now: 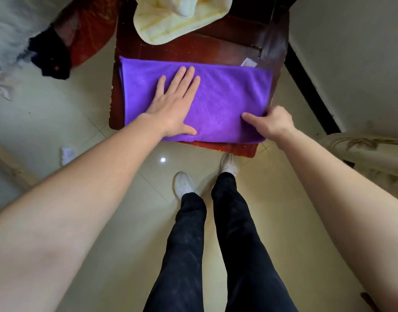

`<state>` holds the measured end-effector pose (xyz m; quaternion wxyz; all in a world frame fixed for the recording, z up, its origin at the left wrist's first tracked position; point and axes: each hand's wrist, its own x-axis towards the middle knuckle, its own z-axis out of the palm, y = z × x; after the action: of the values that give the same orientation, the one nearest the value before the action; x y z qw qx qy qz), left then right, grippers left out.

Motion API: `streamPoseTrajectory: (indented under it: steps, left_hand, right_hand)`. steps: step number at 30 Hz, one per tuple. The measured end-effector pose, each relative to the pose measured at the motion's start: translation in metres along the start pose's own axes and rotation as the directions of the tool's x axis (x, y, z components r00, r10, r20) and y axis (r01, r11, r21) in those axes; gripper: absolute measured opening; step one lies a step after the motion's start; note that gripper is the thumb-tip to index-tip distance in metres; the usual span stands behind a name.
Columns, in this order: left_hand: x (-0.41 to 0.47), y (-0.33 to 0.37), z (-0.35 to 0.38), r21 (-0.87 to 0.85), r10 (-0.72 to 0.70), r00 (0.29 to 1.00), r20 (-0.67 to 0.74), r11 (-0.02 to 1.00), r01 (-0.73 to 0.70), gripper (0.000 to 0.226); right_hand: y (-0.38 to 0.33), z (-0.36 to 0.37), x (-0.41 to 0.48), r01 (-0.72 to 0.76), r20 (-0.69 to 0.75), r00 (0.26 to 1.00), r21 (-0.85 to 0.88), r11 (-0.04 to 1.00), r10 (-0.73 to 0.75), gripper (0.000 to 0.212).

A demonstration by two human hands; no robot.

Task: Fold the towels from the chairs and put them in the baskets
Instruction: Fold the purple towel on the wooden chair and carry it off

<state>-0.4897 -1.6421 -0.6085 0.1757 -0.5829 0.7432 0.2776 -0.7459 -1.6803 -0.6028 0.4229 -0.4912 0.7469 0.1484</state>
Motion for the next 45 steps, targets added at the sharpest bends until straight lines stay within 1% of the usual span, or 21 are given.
streamPoseTrajectory:
  steps: [2,5,8,11,14,16,18,19,21,22,24,26,27,29,31,34,36,38,40,42,45]
  left_hand:
    - [0.011,0.004,0.0,0.0,0.004,1.0,0.024,1.0,-0.004,0.137]
    - [0.017,0.01,0.001,0.033,-0.005,0.999,0.041,0.999,0.004,0.148]
    - [0.017,0.02,0.006,0.071,-0.032,0.999,0.023,0.997,0.03,0.152]
    - [0.023,0.032,0.009,0.021,-0.079,0.997,-0.008,0.997,0.079,0.153]
    - [0.03,0.048,0.007,-0.047,-0.082,0.996,-0.035,0.996,0.081,0.15]
    - [0.029,0.054,0.005,-0.129,-0.076,0.993,-0.089,0.99,0.064,0.142]
    - [0.017,0.055,0.004,-0.292,-0.177,0.962,-0.209,0.95,0.111,0.123]
    - [0.008,0.053,0.005,-0.387,-0.282,0.915,-0.288,0.909,0.158,0.107]
    - [-0.012,0.041,0.012,-0.574,-0.526,0.75,-0.401,0.782,0.242,0.072]
    - [-0.023,0.03,0.014,-0.683,-0.64,0.664,-0.386,0.682,0.261,0.059]
    - [-0.039,0.003,0.023,-0.885,-0.807,0.569,-0.157,0.371,0.281,0.044]
    - [-0.052,-0.02,0.026,-0.956,-0.828,0.543,0.139,0.032,0.292,0.036]
    - [-0.058,-0.031,0.028,-0.96,-0.812,0.538,0.227,-0.091,0.266,0.029]
    - [-0.066,-0.043,0.029,-0.943,-0.763,0.555,0.33,-0.238,0.233,0.018]
    - [-0.069,-0.049,0.029,-0.931,-0.725,0.584,0.364,-0.279,0.234,0.021]
    - [-0.07,-0.052,0.028,-0.933,-0.693,0.624,0.36,-0.256,0.253,0.024]
    - [-0.069,-0.049,0.027,-0.936,-0.684,0.64,0.35,-0.223,0.273,0.024]
    - [-0.067,-0.048,0.028,-0.94,-0.699,0.636,0.327,-0.173,0.294,0.025]
    - [-0.063,-0.046,0.03,-0.938,-0.723,0.626,0.292,-0.089,0.335,0.024]
    - [-0.062,-0.035,0.029,-0.909,-0.748,0.636,0.188,0.112,0.401,0.026]
    - [-0.064,-0.013,0.029,-0.726,-0.663,0.721,-0.201,0.595,0.345,0.039]
  right_hand:
    - [0.009,0.001,0.003,-0.026,0.078,0.997,0.148,0.989,0.014,0.047]
    - [0.019,-0.002,0.001,-0.097,0.153,0.988,0.409,0.907,0.036,0.029]
    - [0.03,-0.007,-0.005,-0.1,0.18,0.984,0.525,0.845,0.005,0.029]
    - [0.038,-0.014,-0.008,-0.099,0.142,0.99,0.556,0.825,0.023,0.041]
    - [0.035,-0.036,-0.008,-0.037,-0.017,0.998,0.519,0.854,0.054,0.058]
    - [0.028,-0.055,-0.012,0.019,-0.107,0.994,0.452,0.892,0.033,0.052]
    - [0.014,-0.073,-0.022,0.077,-0.205,0.979,0.322,0.944,-0.01,0.042]
    - [0.006,-0.079,-0.027,0.101,-0.257,0.966,0.244,0.964,-0.037,0.04]
    - [-0.013,-0.084,-0.039,0.141,-0.331,0.94,0.164,0.976,-0.081,0.04]
    - [-0.026,-0.081,-0.048,0.165,-0.346,0.933,0.165,0.972,-0.1,0.04]
    - [-0.05,-0.066,-0.065,0.236,-0.363,0.918,0.174,0.956,-0.161,0.041]
    - [-0.072,-0.038,-0.08,0.33,-0.373,0.886,0.089,0.94,-0.275,0.045]
    - [-0.082,-0.019,-0.087,0.38,-0.355,0.867,0.016,0.925,-0.35,0.048]
    - [-0.096,0.025,-0.094,0.471,-0.229,0.839,-0.148,0.87,-0.494,0.048]
    - [-0.098,0.068,-0.094,0.519,-0.017,0.835,-0.311,0.797,-0.55,0.048]
    - [-0.091,0.109,-0.094,0.548,0.267,0.837,-0.404,0.733,-0.478,0.075]
    - [-0.085,0.109,-0.091,0.55,0.303,0.832,-0.336,0.765,-0.464,0.083]
    - [-0.079,0.096,-0.089,0.534,0.293,0.828,-0.159,0.83,-0.477,0.066]
    - [-0.068,0.079,-0.085,0.514,0.167,0.847,-0.015,0.858,-0.505,0.039]
    - [-0.054,0.06,-0.079,0.524,-0.024,0.85,-0.06,0.85,-0.526,0.029]
    - [-0.039,0.045,-0.069,0.548,-0.218,0.779,-0.219,0.807,-0.588,0.031]
